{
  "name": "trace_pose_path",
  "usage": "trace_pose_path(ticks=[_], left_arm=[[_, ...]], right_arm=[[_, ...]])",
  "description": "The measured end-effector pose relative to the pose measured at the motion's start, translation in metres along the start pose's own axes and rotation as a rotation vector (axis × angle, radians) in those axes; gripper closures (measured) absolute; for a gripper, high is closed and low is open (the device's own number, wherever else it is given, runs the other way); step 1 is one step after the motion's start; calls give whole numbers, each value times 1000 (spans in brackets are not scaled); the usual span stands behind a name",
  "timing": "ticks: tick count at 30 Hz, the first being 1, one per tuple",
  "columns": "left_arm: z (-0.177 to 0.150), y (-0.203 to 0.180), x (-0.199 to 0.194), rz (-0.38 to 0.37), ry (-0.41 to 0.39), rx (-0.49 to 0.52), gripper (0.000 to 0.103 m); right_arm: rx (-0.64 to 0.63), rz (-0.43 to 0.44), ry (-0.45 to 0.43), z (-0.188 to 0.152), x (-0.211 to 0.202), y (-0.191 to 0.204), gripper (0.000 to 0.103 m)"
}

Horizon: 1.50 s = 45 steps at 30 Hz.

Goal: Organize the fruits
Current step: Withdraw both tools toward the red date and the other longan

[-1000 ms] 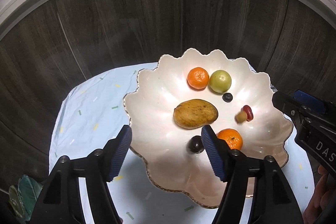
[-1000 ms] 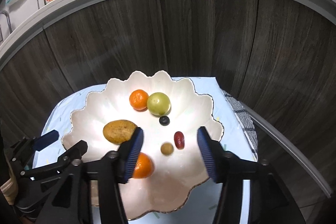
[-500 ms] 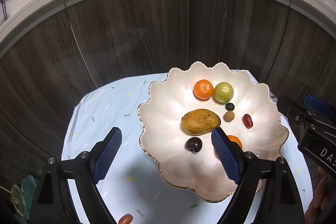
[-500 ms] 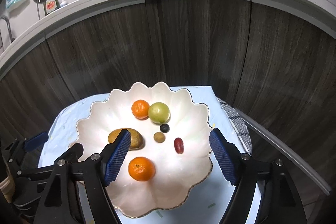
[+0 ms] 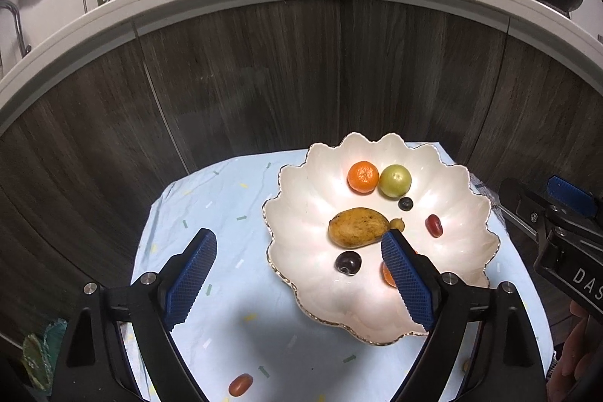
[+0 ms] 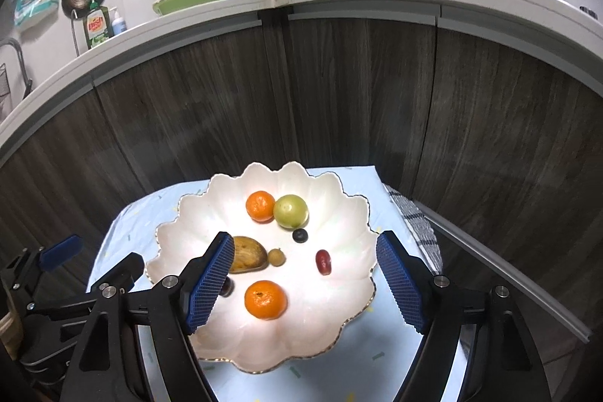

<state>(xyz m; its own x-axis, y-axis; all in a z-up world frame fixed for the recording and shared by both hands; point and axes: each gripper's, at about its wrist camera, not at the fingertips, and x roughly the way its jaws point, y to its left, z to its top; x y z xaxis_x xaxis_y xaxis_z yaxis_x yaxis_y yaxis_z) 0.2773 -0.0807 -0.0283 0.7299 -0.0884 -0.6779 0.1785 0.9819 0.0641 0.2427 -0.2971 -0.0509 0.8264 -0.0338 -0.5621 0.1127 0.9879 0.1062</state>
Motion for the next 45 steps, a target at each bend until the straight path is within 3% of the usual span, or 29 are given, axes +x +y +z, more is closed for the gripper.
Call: trace_pose_path(ticks=[13, 22, 45], left_arm=[[-7, 4, -35, -5, -37, -2, 13], [-26, -4, -52, -13, -52, 20, 13], [-82, -7, -49, -57, 5, 55, 13]], right_arm=[[6, -21, -38, -5, -34, 2, 25], [41, -56, -45, -26, -54, -8, 25], [62, -145, -26, -85, -62, -14, 25]])
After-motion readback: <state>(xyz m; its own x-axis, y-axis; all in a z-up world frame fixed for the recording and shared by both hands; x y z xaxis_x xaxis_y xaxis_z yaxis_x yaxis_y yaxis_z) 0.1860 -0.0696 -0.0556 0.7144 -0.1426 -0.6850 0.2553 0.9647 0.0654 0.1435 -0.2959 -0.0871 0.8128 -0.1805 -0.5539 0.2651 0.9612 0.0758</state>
